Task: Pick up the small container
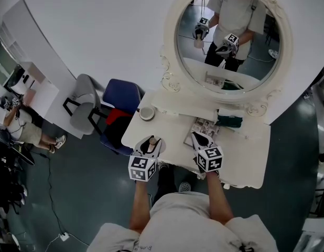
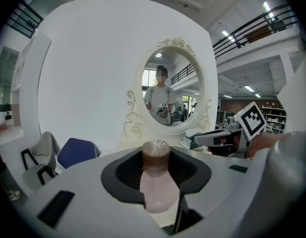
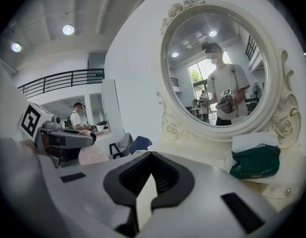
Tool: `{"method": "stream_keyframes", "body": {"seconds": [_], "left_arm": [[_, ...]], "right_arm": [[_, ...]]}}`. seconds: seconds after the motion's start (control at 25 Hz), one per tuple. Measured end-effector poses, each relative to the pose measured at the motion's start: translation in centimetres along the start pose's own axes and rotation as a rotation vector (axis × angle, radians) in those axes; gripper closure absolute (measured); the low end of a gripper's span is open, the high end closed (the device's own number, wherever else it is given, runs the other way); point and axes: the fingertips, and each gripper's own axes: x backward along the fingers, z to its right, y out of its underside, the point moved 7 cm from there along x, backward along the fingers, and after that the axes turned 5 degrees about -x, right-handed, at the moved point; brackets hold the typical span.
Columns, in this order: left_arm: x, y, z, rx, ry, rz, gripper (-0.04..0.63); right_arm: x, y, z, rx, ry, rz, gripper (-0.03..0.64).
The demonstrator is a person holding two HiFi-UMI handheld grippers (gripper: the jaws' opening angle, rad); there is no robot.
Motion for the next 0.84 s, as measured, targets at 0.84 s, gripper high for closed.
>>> {"method": "stream_keyframes", "body": {"seconds": [0.84], "left_arm": [[0.72,-0.13,-0.13,-0.018,-0.014,-0.003,0.443]], "right_arm": [[-0.14,-0.03,-0.55,0.014,-0.026,0.013,0.612]]}}
